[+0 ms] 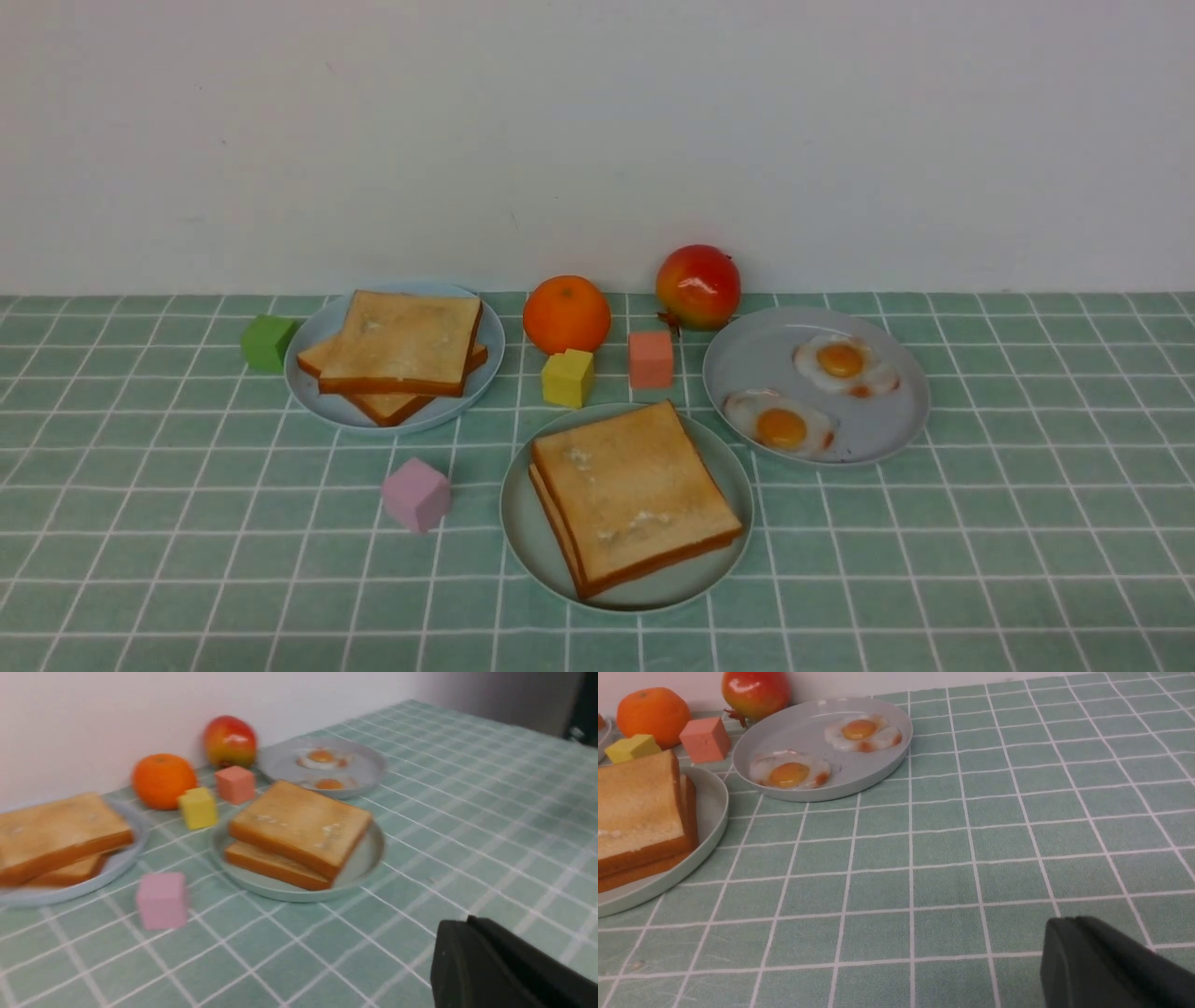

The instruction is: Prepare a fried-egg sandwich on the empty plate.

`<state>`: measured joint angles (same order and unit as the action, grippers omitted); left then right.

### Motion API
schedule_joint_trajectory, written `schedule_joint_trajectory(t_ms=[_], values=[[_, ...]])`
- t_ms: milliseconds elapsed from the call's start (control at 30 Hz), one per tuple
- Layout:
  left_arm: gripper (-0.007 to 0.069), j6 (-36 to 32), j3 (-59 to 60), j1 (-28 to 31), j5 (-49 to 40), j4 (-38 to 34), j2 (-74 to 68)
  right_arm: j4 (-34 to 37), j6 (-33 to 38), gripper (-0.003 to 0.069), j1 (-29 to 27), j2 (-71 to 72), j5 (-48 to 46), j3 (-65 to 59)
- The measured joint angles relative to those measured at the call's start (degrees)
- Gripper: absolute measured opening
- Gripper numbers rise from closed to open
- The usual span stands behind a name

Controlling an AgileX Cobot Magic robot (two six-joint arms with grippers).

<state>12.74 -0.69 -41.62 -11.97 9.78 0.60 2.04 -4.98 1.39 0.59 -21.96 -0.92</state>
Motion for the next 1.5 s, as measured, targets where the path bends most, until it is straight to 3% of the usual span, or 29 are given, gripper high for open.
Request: schedule_joint_trajectory(t_ms=[200, 233, 267, 333, 367, 433, 533, 1500], values=[[-0.0013, -0.19, 0.8, 22.6, 3.52, -8.78, 0.0, 0.11, 0.0, 0.0006, 0.0, 0.0, 0.0, 0.0], [-0.0013, -0.32, 0.8, 23.44, 3.57, -9.16, 0.0, 0.11, 0.0, 0.0006, 0.0, 0.0, 0.0, 0.0], [-0.0013, -1.75, 1.74, 31.15, 3.23, -12.78, 0.0, 0.11, 0.0, 0.0008, 0.0, 0.0, 0.0, 0.0], [-0.0013, -2.28, 2.03, 34.33, 2.53, -14.27, 0.0, 0.11, 0.0, 0.0008, 0.0, 0.0, 0.0, 0.0], [-0.0013, -2.77, 2.03, 38.68, -0.64, -15.66, 0.0, 0.11, 0.0, 0.001, 0.0, 0.0, 0.0, 0.0], [-0.0013, -2.95, 2.1, 41.01, -5.89, -16.2, 0.0, 0.11, 0.0, 0.0011, -0.05, 0.0, 0.0, 0.0], [-0.0013, -3.0, 2.45, 42.12, -9.72, -16.55, 0.0, 0.11, 0.05, 0.0011, -0.05, 0.0, 0.0, 0.0], [-0.0013, -2.81, 2.45, 42.12, -10.05, -17.27, 0.0, 0.11, 0.13, 0.0038, -0.05, 0.0, 0.0, 0.0]])
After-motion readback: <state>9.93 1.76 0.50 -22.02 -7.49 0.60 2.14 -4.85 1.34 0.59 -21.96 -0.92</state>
